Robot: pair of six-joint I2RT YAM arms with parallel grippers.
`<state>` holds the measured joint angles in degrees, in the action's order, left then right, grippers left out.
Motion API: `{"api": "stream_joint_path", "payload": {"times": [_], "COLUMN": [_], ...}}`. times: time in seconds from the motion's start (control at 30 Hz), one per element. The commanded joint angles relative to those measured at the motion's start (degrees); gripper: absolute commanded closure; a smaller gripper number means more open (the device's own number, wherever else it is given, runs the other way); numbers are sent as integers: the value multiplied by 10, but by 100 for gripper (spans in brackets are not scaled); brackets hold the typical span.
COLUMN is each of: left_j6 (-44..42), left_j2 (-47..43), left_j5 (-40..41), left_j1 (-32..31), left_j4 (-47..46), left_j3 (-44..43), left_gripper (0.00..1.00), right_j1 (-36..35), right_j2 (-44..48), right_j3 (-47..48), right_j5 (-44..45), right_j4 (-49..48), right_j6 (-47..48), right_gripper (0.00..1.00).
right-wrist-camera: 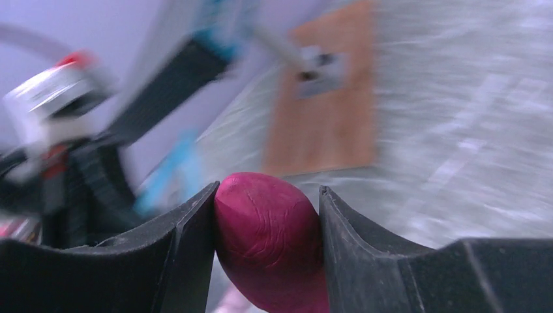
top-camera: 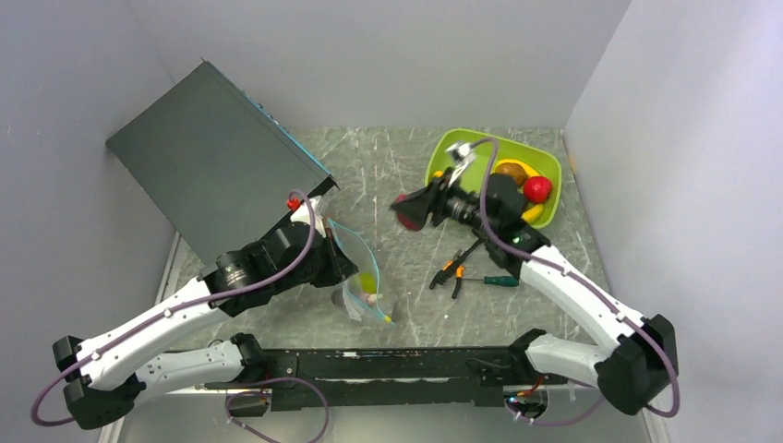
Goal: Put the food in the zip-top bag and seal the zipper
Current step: Place the fake vegetable in the zipper food storage bag.
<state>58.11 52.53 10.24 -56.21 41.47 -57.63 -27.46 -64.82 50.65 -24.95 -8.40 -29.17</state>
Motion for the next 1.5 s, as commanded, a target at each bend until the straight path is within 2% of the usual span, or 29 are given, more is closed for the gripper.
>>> {"api": "stream_joint_path", "payload": {"times": [0.0,0.17,0.43,0.63,0.77,0.97,1.13,1.3,1.37,1.47], "left_j6": [11,20,29,32,37,41,40,46,44,43], "left_j2": [-25,-34,-35,-29,-33,-36,-28,-32,-34,-35], "left_j5": [-8,-17,-44,-67,-74,-80,-84,-84,-79,-73], "left_j1": [1,1,1,1,1,1,1,1,1,1], "left_j4": [-44,-53,-109,-125,-137,-147,-139,-144,-141,-131], "left_j3": [10,23,34,28,34,43,38,43,43,41], "left_gripper": [100,100,100,100,100,100,100,100,100,100], "right_j1": [-134,-199,-252,-259,-259,-259,-259,-259,-259,-259], "right_j2": [70,104,31,23,31,30,28,17,13,14], "right_j3": [-21,-62,-99,-125,-141,-138,-118,-86,-72,-50], "right_j5": [-90,-61,-23,19,53,85,135,162,162,161], "right_j4": [-179,-317,-500,-472,-420,-366,-316,-250,-229,-192], "right_j6": [-15,-60,-155,-112,-56,-2,19,39,46,54], "right_gripper": [100,100,100,100,98,82,48,25,20,19]}}
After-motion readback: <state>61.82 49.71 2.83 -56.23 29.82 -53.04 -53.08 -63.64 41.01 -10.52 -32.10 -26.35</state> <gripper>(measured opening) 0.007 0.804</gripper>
